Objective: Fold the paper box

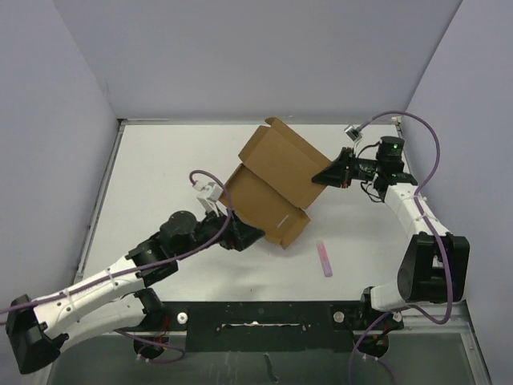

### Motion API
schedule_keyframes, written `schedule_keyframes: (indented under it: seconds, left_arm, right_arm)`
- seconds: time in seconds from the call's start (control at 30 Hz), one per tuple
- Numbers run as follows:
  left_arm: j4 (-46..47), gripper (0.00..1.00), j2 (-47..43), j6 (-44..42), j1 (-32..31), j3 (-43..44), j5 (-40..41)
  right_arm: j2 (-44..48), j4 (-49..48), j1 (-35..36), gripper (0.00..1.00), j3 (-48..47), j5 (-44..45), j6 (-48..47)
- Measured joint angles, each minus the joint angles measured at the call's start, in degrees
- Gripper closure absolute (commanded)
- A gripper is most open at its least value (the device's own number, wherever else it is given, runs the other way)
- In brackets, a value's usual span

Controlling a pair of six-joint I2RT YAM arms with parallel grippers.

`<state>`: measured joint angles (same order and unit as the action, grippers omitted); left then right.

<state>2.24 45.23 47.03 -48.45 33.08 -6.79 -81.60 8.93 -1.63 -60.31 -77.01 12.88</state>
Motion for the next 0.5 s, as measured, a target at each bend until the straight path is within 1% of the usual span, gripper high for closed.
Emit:
schedule_keyframes:
  seconds: [0.07,0.13,0.2,0.27,0.37,0.43,0.5]
  left_arm:
    - [0.1,0.31,4.1,-1.3,-7.3,3.3,5.1]
    - [0.3,0.31,7.8,-2.5,-12.0,5.8,8.9]
    - [0.6,0.32,11.4,-3.1,-14.7,7.5,12.2]
    - [0.3,0.31,12.5,-3.2,-14.8,7.5,13.6]
    - [-2.6,0.3,12.8,-3.1,-14.7,7.6,16.8]
    - [-6.6,0.29,11.9,-3.7,-13.8,8.0,18.4]
    - [-11.3,0.24,9.7,-4.7,-11.1,9.1,18.6]
  right_arm:
    - [-1.1,-4.8,-1.4,1.0,2.1,0.0,5.6]
    - [-2.3,-8.5,-2.6,1.0,2.7,0.1,9.5]
    - [-2.8,-11.6,-3.3,1.0,2.8,0.3,12.5]
    - [-3.1,-13.0,-3.3,1.0,2.8,0.2,13.6]
    - [-4.3,-14.5,-3.1,1.0,2.8,-0.1,14.6]
    - [-5.8,-14.3,-2.8,1.0,2.8,-0.5,14.4]
    - [-7.8,-12.3,-2.0,1.0,2.1,-0.8,12.8]
